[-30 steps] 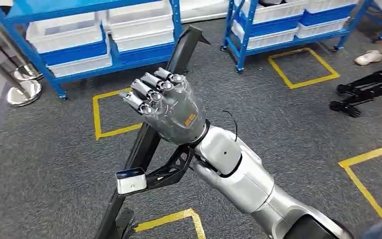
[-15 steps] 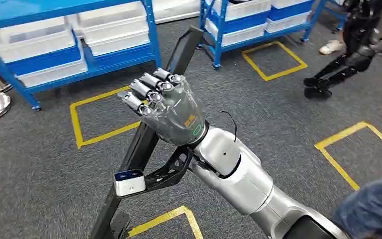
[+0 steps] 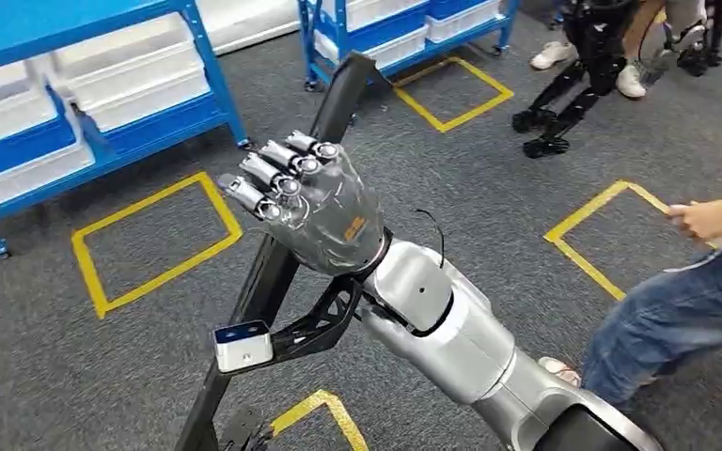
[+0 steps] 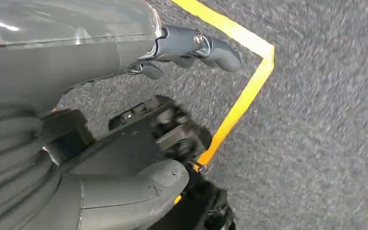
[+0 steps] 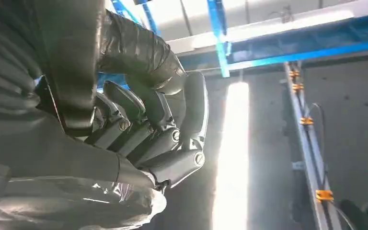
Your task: Take the parts from the cabinet and place them on the table.
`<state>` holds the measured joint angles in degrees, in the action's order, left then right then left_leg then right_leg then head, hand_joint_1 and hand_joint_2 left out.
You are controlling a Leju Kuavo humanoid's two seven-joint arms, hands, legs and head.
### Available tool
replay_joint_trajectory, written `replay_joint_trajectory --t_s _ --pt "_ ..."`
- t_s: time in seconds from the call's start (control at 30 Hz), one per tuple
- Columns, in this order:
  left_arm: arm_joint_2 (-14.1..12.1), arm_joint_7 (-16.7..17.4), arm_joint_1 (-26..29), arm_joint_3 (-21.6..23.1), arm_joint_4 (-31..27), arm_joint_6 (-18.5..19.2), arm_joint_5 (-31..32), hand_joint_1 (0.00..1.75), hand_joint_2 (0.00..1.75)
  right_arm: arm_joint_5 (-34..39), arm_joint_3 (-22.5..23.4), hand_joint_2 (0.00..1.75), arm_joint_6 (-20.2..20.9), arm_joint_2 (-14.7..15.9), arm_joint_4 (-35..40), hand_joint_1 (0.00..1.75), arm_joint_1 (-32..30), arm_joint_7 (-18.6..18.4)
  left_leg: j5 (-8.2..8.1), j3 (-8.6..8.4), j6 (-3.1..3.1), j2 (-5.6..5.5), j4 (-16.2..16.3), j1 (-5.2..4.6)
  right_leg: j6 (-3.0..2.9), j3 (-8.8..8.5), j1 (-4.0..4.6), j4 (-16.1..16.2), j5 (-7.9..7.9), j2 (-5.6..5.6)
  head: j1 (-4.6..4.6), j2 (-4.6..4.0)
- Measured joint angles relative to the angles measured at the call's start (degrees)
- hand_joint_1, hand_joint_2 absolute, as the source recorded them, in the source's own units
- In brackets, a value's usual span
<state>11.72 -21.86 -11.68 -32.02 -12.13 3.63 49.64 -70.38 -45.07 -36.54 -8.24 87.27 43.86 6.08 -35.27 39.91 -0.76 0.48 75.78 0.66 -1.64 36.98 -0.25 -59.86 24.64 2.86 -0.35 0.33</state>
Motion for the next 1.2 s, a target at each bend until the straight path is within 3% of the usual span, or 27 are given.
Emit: replay_joint_trajectory --t_s 0.07,0.1,0.13,0.17,0.27,0.3,0.33,0.37,0.43,0.47,0.5,0.57,0.6,0.63,0.67,0.7,0.77,0.8,0.87,0.9,0.97,1.0,1.03,1.1,1.13,1.17,1.2 --pt "0.07 -0.11 -0.07 0.00 0.00 0.00 -0.02 0.00 1.75 0.00 -0.09 1.75 0.07 0.00 0.00 1.75 0.07 0.00 5.22 -3.34 0.46 -0.48 -7.63 0.00 0.01 -0.06 0.02 -0.32 0.00 1.66 0.00 0.00" --pt "0.07 -0.15 -0.11 0.00 0.00 0.00 -0.04 0.00 1.75 0.00 -0.09 1.75 0.09 0.00 0.00 1.75 0.17 -0.02 7.81 -5.60 0.84 -1.76 -12.70 0.00 0.03 -0.09 0.00 -0.39 0.00 2.39 0.00 0.00" --pt "0.07 -0.20 -0.12 0.00 0.00 -0.04 -0.04 0.00 1.75 0.00 -0.09 1.75 0.11 0.00 0.02 1.75 0.20 -0.02 7.58 -6.91 1.22 -4.65 -15.42 0.05 0.28 0.06 -0.09 -0.35 -0.13 2.81 0.04 0.00" --pt "0.09 -0.31 -0.17 0.00 0.00 -0.09 -0.04 0.00 1.75 -0.02 -0.09 1.75 0.15 0.00 0.02 1.75 0.21 -0.02 7.87 -7.22 1.32 -4.73 -16.46 -0.01 0.65 0.35 -0.11 -0.47 -0.34 3.64 0.00 0.00" --pt "0.15 -0.28 -0.38 0.00 0.00 -0.04 0.09 0.00 1.75 -0.26 -0.09 1.75 0.46 0.39 0.35 1.75 0.10 -0.31 7.99 -7.43 1.86 -3.30 -17.01 -0.40 2.09 0.84 -0.62 0.38 -1.29 5.30 0.02 0.00" --pt "0.37 -0.28 -0.46 0.00 0.00 -0.02 0.13 0.00 1.75 -0.42 -0.09 1.75 0.46 0.57 0.53 1.75 0.16 -0.37 8.78 -7.85 2.37 -2.49 -18.41 0.35 2.43 0.95 -0.30 0.19 -1.18 5.47 0.02 0.00" --pt "0.44 -0.30 -0.59 -0.02 0.00 0.00 0.13 0.00 1.75 -0.55 -0.09 1.75 0.46 0.72 0.72 1.75 0.21 -0.44 9.16 -8.07 2.60 -1.57 -18.91 0.12 2.43 1.51 0.10 -0.86 -0.03 2.23 0.04 0.00" --pt "0.46 -0.37 -0.67 -0.02 0.00 0.00 0.13 0.00 1.75 -0.72 -0.09 1.75 0.50 0.90 0.83 1.75 0.38 -0.50 9.32 -8.04 3.09 -0.93 -19.06 0.02 2.51 2.86 0.07 -3.88 2.19 -0.03 0.04 0.00" --pt "0.44 -0.35 -0.36 -0.02 0.00 0.00 0.13 0.00 1.75 -0.90 -0.09 1.75 0.61 1.01 0.94 1.75 0.32 -0.66 9.29 -7.84 3.20 0.64 -18.95 -0.29 2.74 6.48 -0.15 -11.91 6.11 -1.76 0.02 0.00" --pt "0.41 -0.35 -0.21 -0.02 0.00 -0.02 0.13 0.00 1.75 -0.96 -0.09 1.75 0.70 1.20 0.94 1.75 0.14 -0.70 9.26 -7.68 3.25 1.56 -18.91 -0.32 2.86 7.90 -0.29 -15.08 7.13 -2.22 0.04 0.00" --pt "0.41 -0.35 -0.17 -0.02 0.00 0.00 0.13 0.00 1.75 -0.96 -0.09 1.75 0.74 1.51 0.94 1.75 0.00 -0.79 9.25 -7.55 3.24 2.31 -18.81 -0.32 3.00 8.09 -0.49 -15.70 6.80 -2.43 0.02 0.00" --pt "0.48 -0.35 -0.18 -0.02 0.00 0.00 0.13 0.00 1.75 -1.01 -0.09 1.75 0.72 1.95 0.96 1.75 -0.15 -0.83 9.03 -7.38 2.95 3.73 -18.45 -0.28 3.21 4.17 -0.74 -9.28 3.11 -3.38 0.04 0.00" --pt "0.50 -0.35 -0.18 -0.02 0.00 0.00 0.15 0.00 1.75 -1.01 -0.09 1.75 0.72 2.03 0.98 1.75 -0.10 -0.85 8.75 -7.38 2.67 4.38 -18.07 -0.25 3.19 0.79 -0.72 -3.75 0.96 -5.01 0.02 0.00" --pt "0.50 -0.35 -0.18 -0.02 0.00 0.00 0.15 0.00 1.75 -1.01 -0.09 1.75 0.72 2.03 1.03 1.75 -0.07 -0.85 8.43 -7.39 2.36 4.89 -17.61 -0.26 3.16 -0.92 -0.47 -0.17 1.22 -7.55 0.04 0.00" --pt "0.50 -0.35 -0.26 -0.02 0.00 0.00 0.15 0.00 1.75 -1.03 -0.09 1.75 0.72 2.05 1.13 1.75 -0.09 -0.85 8.09 -7.21 1.90 5.33 -17.31 -0.77 2.49 -1.13 0.12 -0.17 1.32 -8.49 0.04 0.00" --pt "0.50 -0.37 -0.22 -0.02 0.00 0.00 0.15 0.00 1.75 -1.03 -0.09 1.75 0.72 2.08 1.29 1.75 -0.02 -0.92 8.03 -7.24 1.64 5.71 -17.22 -0.70 2.05 -0.94 0.11 -0.28 1.20 -7.26 0.02 0.00" --pt "0.50 -0.35 -0.22 -0.04 0.00 0.00 0.15 0.00 1.75 -1.09 -0.09 1.75 0.72 2.23 1.31 1.75 0.05 -0.94 8.13 -7.53 1.04 7.01 -17.35 -0.56 1.48 -0.63 0.48 -0.19 1.06 -5.93 0.02 0.00" --pt "0.57 -0.35 -0.28 -0.04 0.00 0.00 0.17 0.00 1.75 -1.09 -0.09 1.75 0.72 2.32 1.33 1.75 0.05 -0.94 7.76 -7.52 0.65 7.66 -17.28 -0.53 0.88 -0.96 0.07 0.41 0.65 -5.16 0.00 0.00" --pt "0.68 -0.42 -0.31 -0.04 0.00 0.00 0.20 0.00 1.75 -1.31 -0.09 1.75 0.81 2.34 1.44 1.75 0.22 -0.94 4.64 -6.28 0.30 2.72 -13.73 0.02 0.27 -0.90 -0.25 0.67 0.26 -3.99 -0.02 0.00" --pt "0.68 -0.39 -0.20 -0.04 0.00 0.00 0.20 0.00 1.75 -1.53 -0.09 1.75 0.92 2.29 1.46 1.75 0.23 -0.94 2.43 -4.53 0.16 1.30 -9.61 0.07 0.10 -0.83 -0.25 0.67 0.15 -3.34 0.00 0.00" --pt "0.68 -0.37 0.14 -0.04 0.00 0.02 0.24 0.00 1.75 -1.92 -0.09 1.75 1.81 2.32 1.42 1.75 0.11 -1.11 -0.60 -0.47 -0.04 0.14 -1.01 0.07 -0.04 -0.74 -0.07 0.64 0.06 -1.56 0.00 0.00" --pt "0.68 -0.35 0.24 -0.04 0.00 0.02 0.24 0.00 1.75 -1.97 -0.09 1.75 1.84 2.34 1.42 1.75 0.02 -1.25 -0.16 0.35 0.04 0.03 0.25 0.06 -0.07 -0.72 0.05 0.59 0.03 -0.61 0.00 0.00" --pt "0.68 -0.35 0.24 -0.04 0.00 0.02 0.24 0.00 1.75 -1.97 -0.09 1.75 1.84 2.34 1.42 1.75 0.04 -1.25 1.43 -0.20 0.24 -0.02 -1.29 0.05 -0.07 -0.72 0.09 0.48 0.02 0.24 0.00 0.00" --pt "0.68 -0.35 0.11 -0.04 0.00 0.02 0.24 0.00 1.75 -1.97 -0.09 1.75 1.84 2.34 1.44 1.75 0.08 -1.29 6.76 -4.07 0.88 -1.05 -10.01 0.02 -0.06 -0.82 0.09 0.27 0.02 1.88 0.00 0.00" --pt "0.66 -0.35 0.08 -0.04 0.00 0.02 0.24 0.00 1.75 -1.97 -0.09 1.75 1.84 2.34 1.44 1.75 0.11 -1.31 8.92 -6.10 1.23 -3.83 -14.86 0.03 0.01 -0.79 -0.03 0.19 -0.01 2.52 0.00 0.00" --pt "0.66 -0.35 0.08 -0.04 0.00 0.02 0.24 0.00 1.75 -1.97 -0.09 1.75 1.86 2.34 1.44 1.75 0.16 -1.31 8.32 -6.65 1.55 -6.48 -16.21 0.19 0.40 -0.43 0.07 0.11 -0.16 3.15 0.02 0.00" --pt "0.66 -0.37 0.09 -0.04 0.00 0.02 0.24 0.00 1.75 -2.01 -0.09 1.75 1.88 2.32 1.44 1.75 0.15 -1.31 8.35 -6.96 1.56 -6.00 -17.14 0.07 0.76 -0.07 -0.23 0.01 -0.37 3.80 -0.02 0.00"
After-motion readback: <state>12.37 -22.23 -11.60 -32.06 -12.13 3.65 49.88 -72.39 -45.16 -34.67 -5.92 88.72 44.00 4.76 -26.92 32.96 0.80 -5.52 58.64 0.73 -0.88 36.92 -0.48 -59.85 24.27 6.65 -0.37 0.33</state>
